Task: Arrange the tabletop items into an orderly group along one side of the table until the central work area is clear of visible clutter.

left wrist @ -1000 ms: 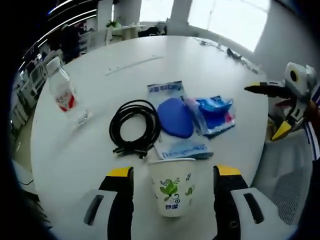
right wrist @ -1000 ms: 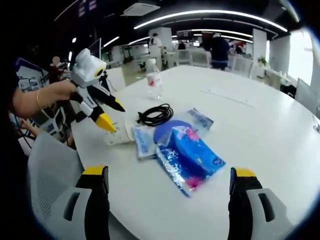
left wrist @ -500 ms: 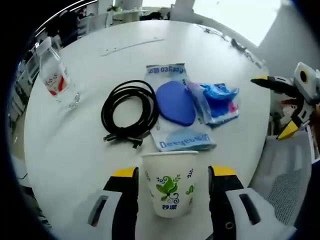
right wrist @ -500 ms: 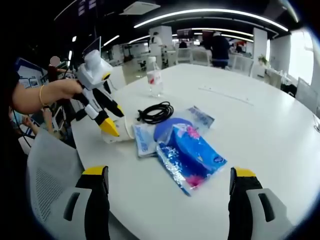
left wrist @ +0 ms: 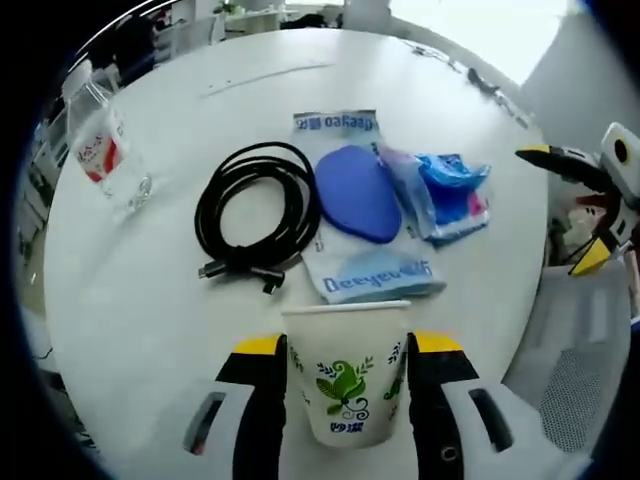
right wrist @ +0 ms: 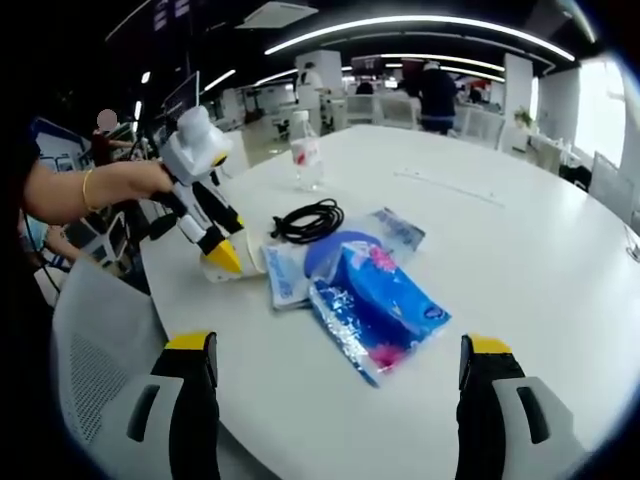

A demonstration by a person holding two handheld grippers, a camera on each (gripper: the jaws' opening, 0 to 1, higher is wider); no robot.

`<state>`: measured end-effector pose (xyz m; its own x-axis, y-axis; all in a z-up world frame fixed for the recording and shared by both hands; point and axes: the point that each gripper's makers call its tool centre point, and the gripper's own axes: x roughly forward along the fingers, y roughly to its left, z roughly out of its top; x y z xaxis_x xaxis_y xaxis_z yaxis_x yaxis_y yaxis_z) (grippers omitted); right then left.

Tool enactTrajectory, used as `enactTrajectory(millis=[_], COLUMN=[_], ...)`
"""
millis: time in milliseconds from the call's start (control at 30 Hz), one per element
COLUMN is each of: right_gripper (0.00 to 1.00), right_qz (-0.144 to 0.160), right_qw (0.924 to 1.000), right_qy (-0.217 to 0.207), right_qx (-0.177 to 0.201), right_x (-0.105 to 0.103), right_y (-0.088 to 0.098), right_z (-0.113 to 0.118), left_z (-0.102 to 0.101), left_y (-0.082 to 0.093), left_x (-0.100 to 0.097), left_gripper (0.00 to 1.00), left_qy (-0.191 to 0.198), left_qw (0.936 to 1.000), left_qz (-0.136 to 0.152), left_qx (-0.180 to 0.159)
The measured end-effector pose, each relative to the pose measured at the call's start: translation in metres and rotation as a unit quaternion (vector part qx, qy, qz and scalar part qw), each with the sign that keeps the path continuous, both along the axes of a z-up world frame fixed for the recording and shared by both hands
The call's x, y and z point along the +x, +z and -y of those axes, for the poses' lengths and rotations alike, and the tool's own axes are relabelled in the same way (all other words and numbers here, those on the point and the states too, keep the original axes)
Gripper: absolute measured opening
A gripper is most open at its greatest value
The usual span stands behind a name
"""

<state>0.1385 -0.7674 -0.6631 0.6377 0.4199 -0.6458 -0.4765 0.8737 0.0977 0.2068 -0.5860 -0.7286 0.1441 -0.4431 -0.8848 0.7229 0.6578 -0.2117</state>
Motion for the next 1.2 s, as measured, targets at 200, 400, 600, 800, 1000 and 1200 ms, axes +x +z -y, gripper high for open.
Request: enactTrajectory(millis=[200,400,600,800,1000,1200], right_gripper=[1.00,1.00,1.00,1.00,1.00,1.00], right_qz=[-0.001,-0.001,0.000,0.001,0.002,0.003], right_qw=[1.0000,1.0000,1.0000,1.0000,1.0000,1.0000], right_qy=[-0.001,0.001,0.000,0.001,0.004,0.005], right_qx=[-0.001,0.000,0.000,0.001,0.001,-0.001], right_x=[0.000,0.000,0.000,0.000,0.000,0.000], right_y=[-0.001,-0.001,0.000,0.000,0.001,0.001], right_z=[0.001,-0.001,0.000,-0.001,-0.003,-0.003], left_z=[0.000,-0.001,-0.003,-0.006,-0.009,-0.010], left_y=[-0.001,0.000,0.008,0.018,0.026,0.038], left_x=[-0.002,-0.002,-0.003,-0.002,-0.002,-0.001], left_gripper=[0.44,0.43,0.43,0.42,0.42,0.41], left_qy=[0.005,0.011,0.020,0.034,0.053,0.072], left_qw=[1.0000,0.9998,0.9995,0.9982,0.9963,0.9926], left_qz=[-0.007,-0.009,-0.002,0.013,0.018,0.024], left_qx=[-0.006,-0.010,-0.026,-0.047,-0.066,-0.095])
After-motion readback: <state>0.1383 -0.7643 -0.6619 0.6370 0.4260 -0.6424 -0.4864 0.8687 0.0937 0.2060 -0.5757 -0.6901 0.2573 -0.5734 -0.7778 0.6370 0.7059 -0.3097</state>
